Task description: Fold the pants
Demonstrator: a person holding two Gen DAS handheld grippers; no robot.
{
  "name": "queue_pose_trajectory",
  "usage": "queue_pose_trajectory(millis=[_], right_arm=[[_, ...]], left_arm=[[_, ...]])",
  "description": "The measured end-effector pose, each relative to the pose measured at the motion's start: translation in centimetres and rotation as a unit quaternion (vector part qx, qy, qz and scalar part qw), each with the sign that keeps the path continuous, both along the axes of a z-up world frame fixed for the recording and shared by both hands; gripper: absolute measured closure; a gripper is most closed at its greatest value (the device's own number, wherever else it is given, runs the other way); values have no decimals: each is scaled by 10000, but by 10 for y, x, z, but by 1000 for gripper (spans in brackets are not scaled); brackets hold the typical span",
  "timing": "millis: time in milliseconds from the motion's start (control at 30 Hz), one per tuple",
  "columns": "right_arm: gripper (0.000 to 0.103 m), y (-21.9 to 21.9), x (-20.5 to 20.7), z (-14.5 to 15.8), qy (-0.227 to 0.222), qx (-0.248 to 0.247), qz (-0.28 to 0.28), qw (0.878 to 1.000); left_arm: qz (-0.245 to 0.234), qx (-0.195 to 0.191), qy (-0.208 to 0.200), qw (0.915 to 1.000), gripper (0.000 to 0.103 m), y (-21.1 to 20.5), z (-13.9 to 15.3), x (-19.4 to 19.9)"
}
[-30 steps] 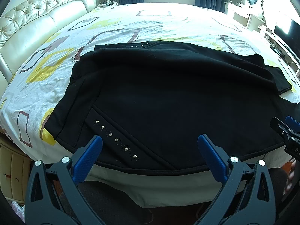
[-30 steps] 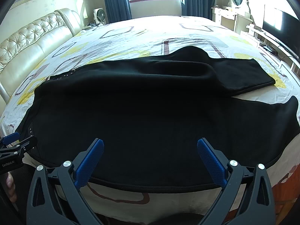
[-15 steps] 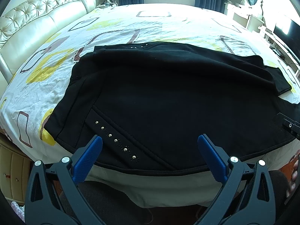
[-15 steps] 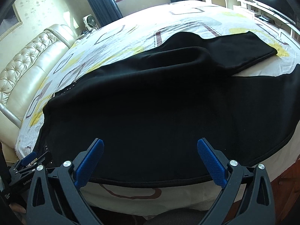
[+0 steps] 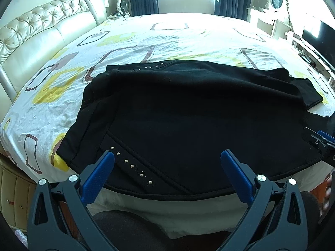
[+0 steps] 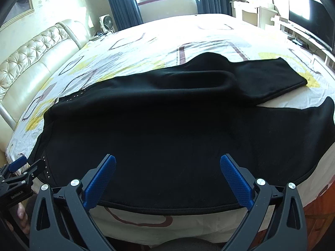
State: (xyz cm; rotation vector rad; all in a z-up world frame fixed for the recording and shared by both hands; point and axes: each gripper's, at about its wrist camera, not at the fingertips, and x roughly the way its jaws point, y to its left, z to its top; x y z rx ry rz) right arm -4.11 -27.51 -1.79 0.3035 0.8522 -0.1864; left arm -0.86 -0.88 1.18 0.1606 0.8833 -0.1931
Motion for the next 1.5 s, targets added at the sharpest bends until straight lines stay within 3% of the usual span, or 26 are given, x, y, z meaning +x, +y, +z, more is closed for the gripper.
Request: queue_pose_trajectory(millis=[500, 700, 800, 967, 1167, 1267, 1367, 1500], right_arm=[[4, 8, -1, 6, -86, -258, 143, 9995], [4, 9, -1, 8, -69, -456, 283, 9985], [4, 8, 0, 12, -139, -584, 521, 9968], [4, 8, 6, 22, -288, -447, 909, 9944], [4, 3, 27, 26, -277, -201, 1166, 9926], [4, 2, 42, 29, -303, -157, 1144, 9928], [4, 4, 59, 28, -348, -143, 1162, 9925], [4, 8, 78, 19, -268, -108, 1266, 9915]], left_arm=[[5, -165, -50, 9999, 2, -2, 13, -7], [72, -285, 67, 9995, 2, 4, 12, 3], [-45, -533, 324, 9980, 2, 12, 11, 17], [-23, -1032, 793, 9915, 2, 58, 13, 66], [-240, -1518, 1051, 9825, 2, 122, 16, 148], [100, -1333, 1442, 9805, 2, 154, -2, 210], [240, -1335, 1566, 9783, 2, 176, -27, 257], [0, -1833, 2114, 9601, 2, 185, -63, 301]])
